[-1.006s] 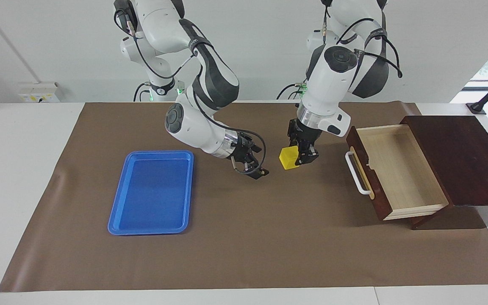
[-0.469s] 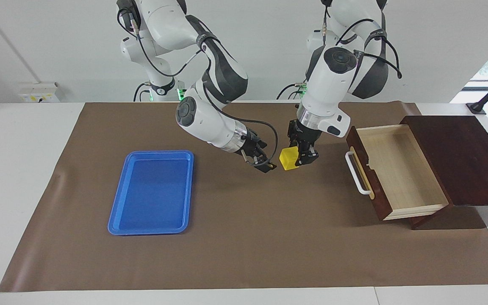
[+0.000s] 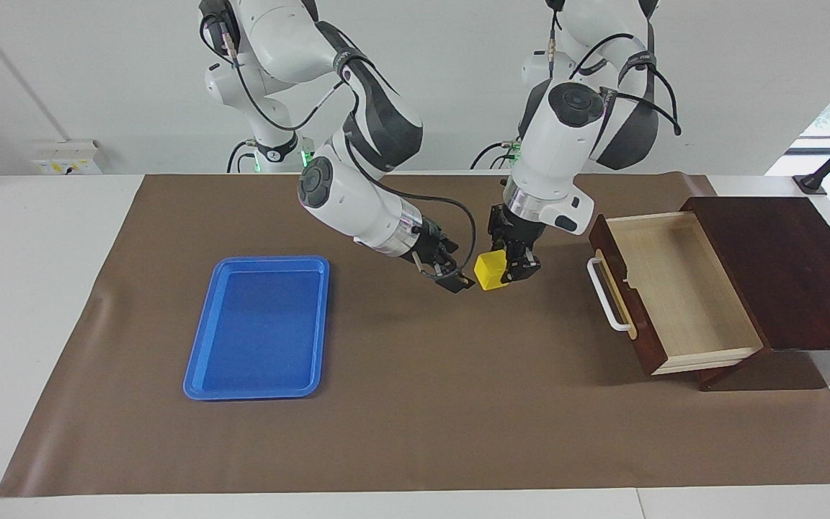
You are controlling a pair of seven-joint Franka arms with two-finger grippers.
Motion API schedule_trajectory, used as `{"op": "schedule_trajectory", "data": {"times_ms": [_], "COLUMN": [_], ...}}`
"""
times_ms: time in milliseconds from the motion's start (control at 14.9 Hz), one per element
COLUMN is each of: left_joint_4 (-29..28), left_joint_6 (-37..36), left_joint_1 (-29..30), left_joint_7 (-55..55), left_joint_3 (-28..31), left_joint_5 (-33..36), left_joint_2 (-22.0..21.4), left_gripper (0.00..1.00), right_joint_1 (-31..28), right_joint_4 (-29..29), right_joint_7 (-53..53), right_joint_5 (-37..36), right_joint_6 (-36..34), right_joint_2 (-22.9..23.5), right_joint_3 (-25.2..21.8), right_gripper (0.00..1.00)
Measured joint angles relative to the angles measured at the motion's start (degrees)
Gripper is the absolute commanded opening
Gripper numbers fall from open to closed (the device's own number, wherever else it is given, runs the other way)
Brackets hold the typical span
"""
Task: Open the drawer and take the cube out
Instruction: 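Close the right gripper on the yellow cube held by the left gripper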
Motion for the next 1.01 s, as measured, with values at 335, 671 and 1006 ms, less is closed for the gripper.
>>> {"op": "schedule_trajectory", "data": {"times_ms": [335,671,1006], "left_joint_4": [0.0,0.0,0.0], "left_joint_6": [0.1,0.13,0.18], "left_joint_1": [-0.33,-0.33,-0.33], "left_joint_7": [-0.17,-0.21,-0.36], "left_joint_3": [0.03,0.05,0.05], "left_joint_5": [0.0,0.0,0.0], "left_joint_2": [0.0,0.0,0.0], "left_gripper": [0.0,0.0,0.0], "right_joint_1": [0.02,0.31,2.21], "right_joint_4": [5.58,6.68,6.96], "right_joint_7": [2.42,4.09,6.71], "right_joint_5": [-1.61,-1.62,-1.79], "right_joint_6": [-0.33,-0.54,-0.54], "right_joint_2": [4.04,4.94,4.94], "right_joint_3": [0.01,0.11,0.12], "right_gripper": [0.92,0.92,0.92]}}
